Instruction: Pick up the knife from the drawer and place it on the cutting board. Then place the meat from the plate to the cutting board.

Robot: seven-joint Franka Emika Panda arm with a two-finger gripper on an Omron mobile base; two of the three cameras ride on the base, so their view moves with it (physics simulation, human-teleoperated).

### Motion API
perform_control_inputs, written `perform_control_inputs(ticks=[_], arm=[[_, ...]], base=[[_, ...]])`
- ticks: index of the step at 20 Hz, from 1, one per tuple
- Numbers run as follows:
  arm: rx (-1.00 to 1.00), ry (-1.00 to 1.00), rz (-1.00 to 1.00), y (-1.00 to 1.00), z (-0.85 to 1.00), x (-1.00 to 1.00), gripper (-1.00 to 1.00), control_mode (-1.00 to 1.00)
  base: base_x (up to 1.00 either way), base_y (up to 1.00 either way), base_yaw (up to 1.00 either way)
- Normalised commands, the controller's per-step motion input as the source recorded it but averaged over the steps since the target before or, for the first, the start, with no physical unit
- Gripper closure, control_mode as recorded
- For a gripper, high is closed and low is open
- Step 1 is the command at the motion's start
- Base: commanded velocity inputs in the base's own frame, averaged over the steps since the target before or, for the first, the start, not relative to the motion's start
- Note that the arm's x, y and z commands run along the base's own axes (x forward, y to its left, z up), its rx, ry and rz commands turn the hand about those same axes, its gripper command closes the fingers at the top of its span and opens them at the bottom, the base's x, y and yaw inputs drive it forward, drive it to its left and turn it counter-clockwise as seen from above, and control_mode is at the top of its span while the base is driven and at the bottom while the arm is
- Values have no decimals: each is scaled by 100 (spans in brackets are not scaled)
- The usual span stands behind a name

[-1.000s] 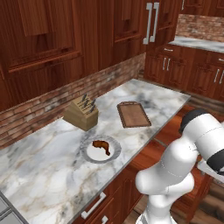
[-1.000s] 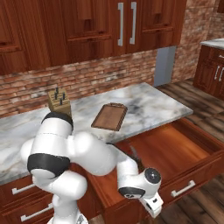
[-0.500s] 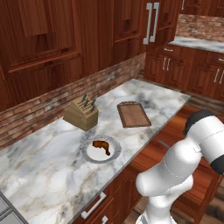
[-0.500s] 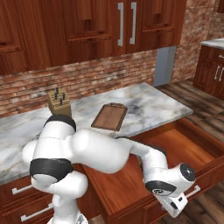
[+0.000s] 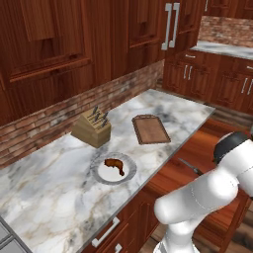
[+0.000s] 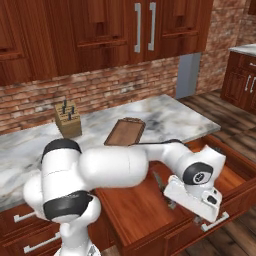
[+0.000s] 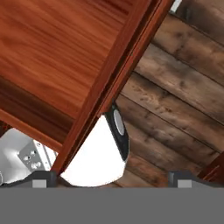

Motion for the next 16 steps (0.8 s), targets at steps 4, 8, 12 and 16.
perform_control_inputs(ticks=[4, 8, 12, 16], arm=[[-12, 9, 37, 42, 0, 0, -100, -100], [-2, -3, 43, 28, -7, 0, -100, -100], [0, -1, 47, 17, 0, 6, -100, -100], [1, 0, 42, 10, 0, 23, -100, -100]], base=[[0, 0, 0], [0, 0, 0], [0, 0, 0], [0, 0, 0]])
